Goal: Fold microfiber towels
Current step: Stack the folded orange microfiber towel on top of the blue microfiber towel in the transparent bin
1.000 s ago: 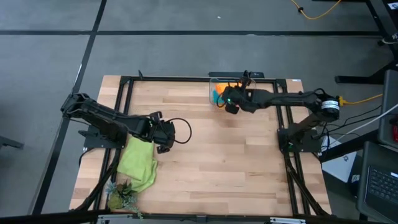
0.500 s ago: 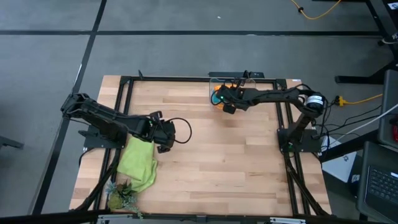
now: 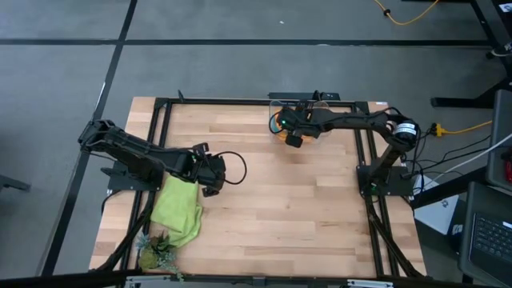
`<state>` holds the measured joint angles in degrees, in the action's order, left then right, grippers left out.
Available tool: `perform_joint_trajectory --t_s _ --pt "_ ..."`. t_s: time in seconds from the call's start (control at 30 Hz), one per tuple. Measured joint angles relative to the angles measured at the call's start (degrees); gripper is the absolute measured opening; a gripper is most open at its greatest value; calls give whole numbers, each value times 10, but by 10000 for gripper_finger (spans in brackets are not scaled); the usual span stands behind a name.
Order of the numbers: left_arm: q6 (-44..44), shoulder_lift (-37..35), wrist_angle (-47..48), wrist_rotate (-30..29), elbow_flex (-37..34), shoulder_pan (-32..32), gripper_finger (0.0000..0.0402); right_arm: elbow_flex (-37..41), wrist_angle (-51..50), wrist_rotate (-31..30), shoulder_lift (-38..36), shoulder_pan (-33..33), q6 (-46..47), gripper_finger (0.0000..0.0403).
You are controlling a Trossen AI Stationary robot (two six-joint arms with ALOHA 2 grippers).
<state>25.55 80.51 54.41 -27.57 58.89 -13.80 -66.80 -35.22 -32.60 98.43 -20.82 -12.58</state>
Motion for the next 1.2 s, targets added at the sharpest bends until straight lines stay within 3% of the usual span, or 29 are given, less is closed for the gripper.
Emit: perform_joint_trajectory --t_s 0.17,0.33,0.47,0.63,0.73,0.87,1.2 --pt "0 0 0 0 0 0 159 -53 -98 45 0 7 6 253" --pt "0 0 0 0 0 0 159 -107 -152 105 -5 17 35 258" --pt "14 0 0 0 0 0 159 -117 -137 94 -26 -9 149 259" --pt "25 0 0 -1 0 0 159 -87 -129 103 -29 -63 290 259" --pt "26 0 0 0 0 0 159 -35 -55 125 -24 -78 331 259" --pt "26 0 -1 -1 0 0 159 33 48 148 -21 -81 336 259" --pt "27 0 -1 0 0 0 159 78 57 158 -22 -81 347 259"
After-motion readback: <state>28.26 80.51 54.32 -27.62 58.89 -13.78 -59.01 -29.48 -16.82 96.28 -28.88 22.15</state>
